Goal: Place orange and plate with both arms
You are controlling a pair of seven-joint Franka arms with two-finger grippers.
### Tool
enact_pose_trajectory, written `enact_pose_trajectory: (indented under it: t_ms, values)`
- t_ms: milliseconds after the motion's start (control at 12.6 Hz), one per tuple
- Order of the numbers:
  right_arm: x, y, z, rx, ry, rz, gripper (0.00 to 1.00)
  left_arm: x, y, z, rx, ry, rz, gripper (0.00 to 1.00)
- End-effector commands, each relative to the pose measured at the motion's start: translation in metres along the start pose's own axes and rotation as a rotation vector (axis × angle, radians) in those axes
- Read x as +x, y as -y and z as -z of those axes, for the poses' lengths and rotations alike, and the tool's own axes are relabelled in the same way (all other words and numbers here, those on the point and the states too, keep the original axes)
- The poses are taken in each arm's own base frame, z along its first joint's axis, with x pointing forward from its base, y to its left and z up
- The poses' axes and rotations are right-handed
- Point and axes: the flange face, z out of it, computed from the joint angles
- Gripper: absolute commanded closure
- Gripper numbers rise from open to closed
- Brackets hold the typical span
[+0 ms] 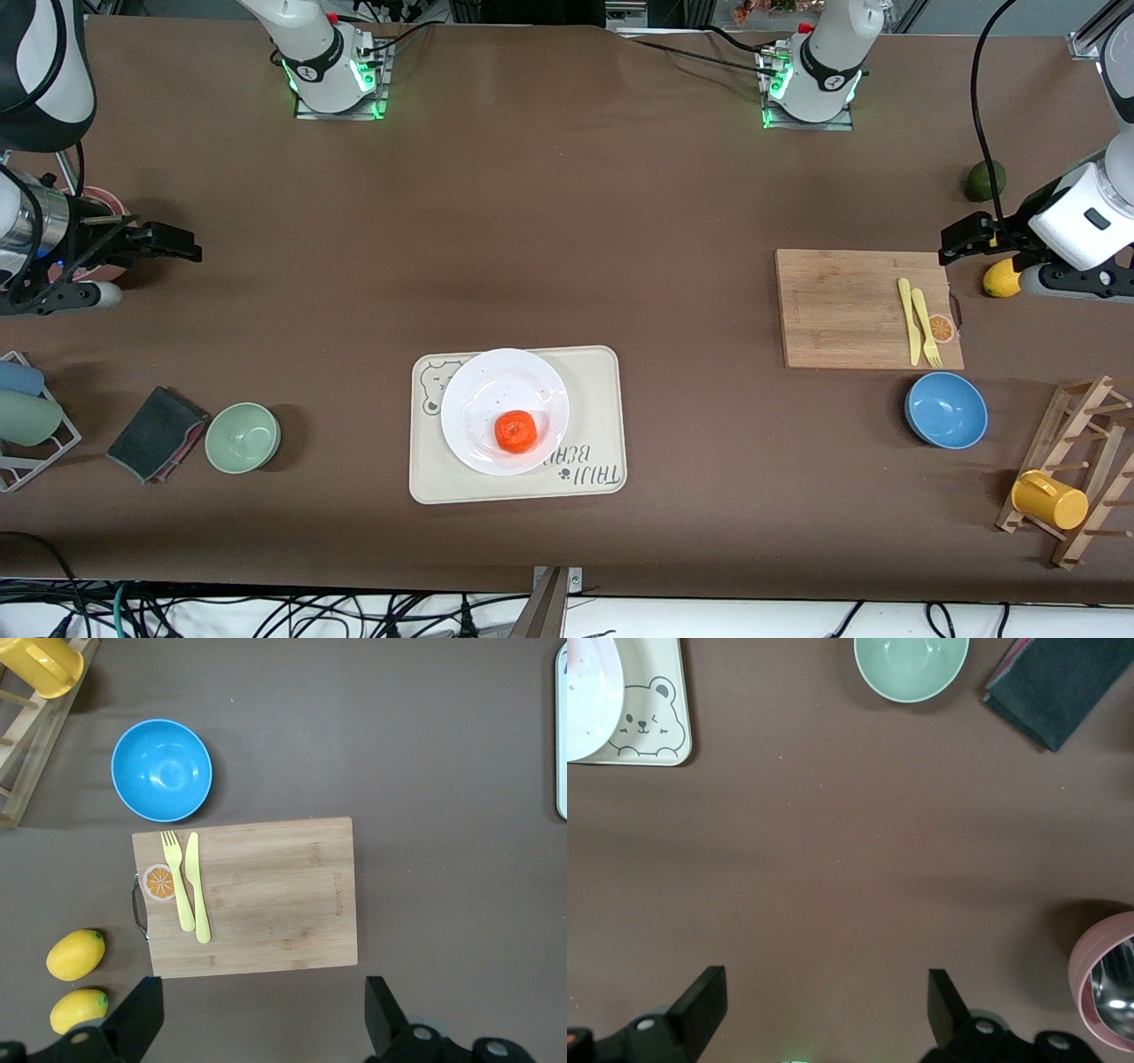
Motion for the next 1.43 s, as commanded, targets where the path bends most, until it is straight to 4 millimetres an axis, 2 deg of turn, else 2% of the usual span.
enact_pose_trajectory:
  t_ms: [0, 398, 716, 795, 955, 1193, 1352]
  values:
    - [-0.014, -0.003, 0.01, -0.019, -0.005, 0.0, 0.0, -0.003, -0.002, 0.004, 0.017, 0.002, -0.013, 0.0]
    - [-0.021, -0.01, 0.019, -0.081, -0.003, -0.005, 0.0, -0.003, -0.002, 0.004, 0.017, 0.002, -0.013, 0.0]
    - [-0.062, 0.002, 0.058, -0.083, -0.014, -0.017, 0.0, -0.003, -0.002, 0.003, 0.017, 0.004, -0.013, 0.0]
    - [-0.073, 0.004, 0.062, -0.079, -0.026, -0.024, 0.0, -0.003, -0.002, 0.003, 0.017, 0.004, -0.013, 0.0]
    - [-0.092, 0.005, 0.051, -0.079, -0.059, -0.023, 0.0, -0.003, -0.002, 0.003, 0.017, 0.004, -0.013, 0.0]
    - [-0.094, 0.005, 0.048, -0.08, -0.067, -0.02, 0.0, -0.003, -0.002, 0.003, 0.017, 0.004, -0.015, 0.0]
    - [-0.084, 0.005, 0.052, -0.08, -0.069, -0.021, 0.0, -0.003, -0.004, 0.003, 0.017, 0.004, -0.018, 0.0]
